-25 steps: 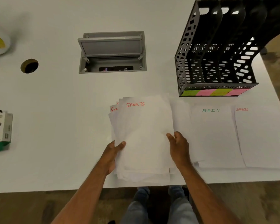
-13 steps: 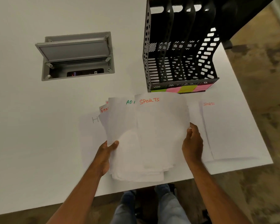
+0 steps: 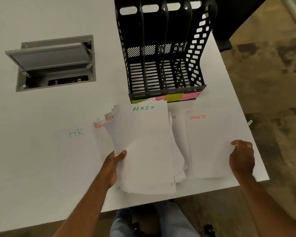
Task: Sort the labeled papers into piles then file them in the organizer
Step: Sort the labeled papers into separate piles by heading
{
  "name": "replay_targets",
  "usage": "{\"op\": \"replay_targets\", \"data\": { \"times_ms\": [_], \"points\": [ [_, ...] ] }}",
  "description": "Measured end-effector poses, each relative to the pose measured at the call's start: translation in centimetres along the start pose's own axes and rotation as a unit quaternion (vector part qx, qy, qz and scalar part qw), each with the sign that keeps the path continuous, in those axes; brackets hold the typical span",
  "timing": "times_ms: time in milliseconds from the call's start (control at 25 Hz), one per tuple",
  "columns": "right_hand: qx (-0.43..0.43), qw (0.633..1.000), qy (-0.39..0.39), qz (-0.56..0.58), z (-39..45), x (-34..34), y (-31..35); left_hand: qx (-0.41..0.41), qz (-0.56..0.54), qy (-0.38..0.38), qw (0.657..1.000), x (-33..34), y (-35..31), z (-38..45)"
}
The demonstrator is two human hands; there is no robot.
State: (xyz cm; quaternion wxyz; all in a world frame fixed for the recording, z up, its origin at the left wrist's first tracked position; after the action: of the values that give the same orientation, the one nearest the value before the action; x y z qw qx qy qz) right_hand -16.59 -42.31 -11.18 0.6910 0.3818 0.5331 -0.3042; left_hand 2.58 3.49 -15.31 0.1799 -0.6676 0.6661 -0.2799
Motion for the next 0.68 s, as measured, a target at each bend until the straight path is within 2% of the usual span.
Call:
{"op": "replay_targets", "data": {
  "times_ms": [80,120,200,280,360,400,480,680],
  "points": [
    [-0.014,1.000,-0.010,-0.013,0.0,0.0,0.9,0.000,0.000,-0.010,1.000,0.3,0.1,-0.3],
    [-0.021,0.999,-0.011,0.025,-0.4,0.0,2.1,0.000,0.000,-0.013,1.000,0.4,0.2,-0.4],
    [-0.034,0.983,0.025,0.181,-2.2,-0.3,6.3,-0.002,0.002,-0.020,1.000,0.3,0.4,-0.6],
    [0.003,0.936,0.143,0.321,-5.3,-0.4,11.9,-0.007,0.004,-0.025,1.000,0.2,0.4,-1.0],
    [0.031,0.889,0.285,0.357,-8.7,0.4,16.9,-0.007,0.010,-0.019,1.000,0.1,0.3,-1.5],
    [0.032,0.876,0.325,0.355,-10.2,0.9,18.6,-0.007,0.013,-0.015,1.000,-0.2,0.2,-1.8],
    [0.041,0.876,0.327,0.351,-12.1,1.6,20.1,-0.012,0.010,-0.015,1.000,-0.8,0.1,-2.4],
    [0.080,0.902,0.228,0.358,-13.6,1.9,20.1,-0.029,0.009,-0.019,0.999,-3.1,-0.3,-3.4]
  ]
}}
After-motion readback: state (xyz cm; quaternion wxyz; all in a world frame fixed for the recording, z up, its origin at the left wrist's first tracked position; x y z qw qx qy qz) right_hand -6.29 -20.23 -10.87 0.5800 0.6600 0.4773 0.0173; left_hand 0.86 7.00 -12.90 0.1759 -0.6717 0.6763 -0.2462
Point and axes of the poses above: each hand's wrist, its own z-axis towards the middle knuckle, its own x-axis out of the palm, y = z × x, the point moved 5 cm from there along z, towards the middle knuckle, and after that the axes turned 10 degrees about -y, right-handed, at the moved point
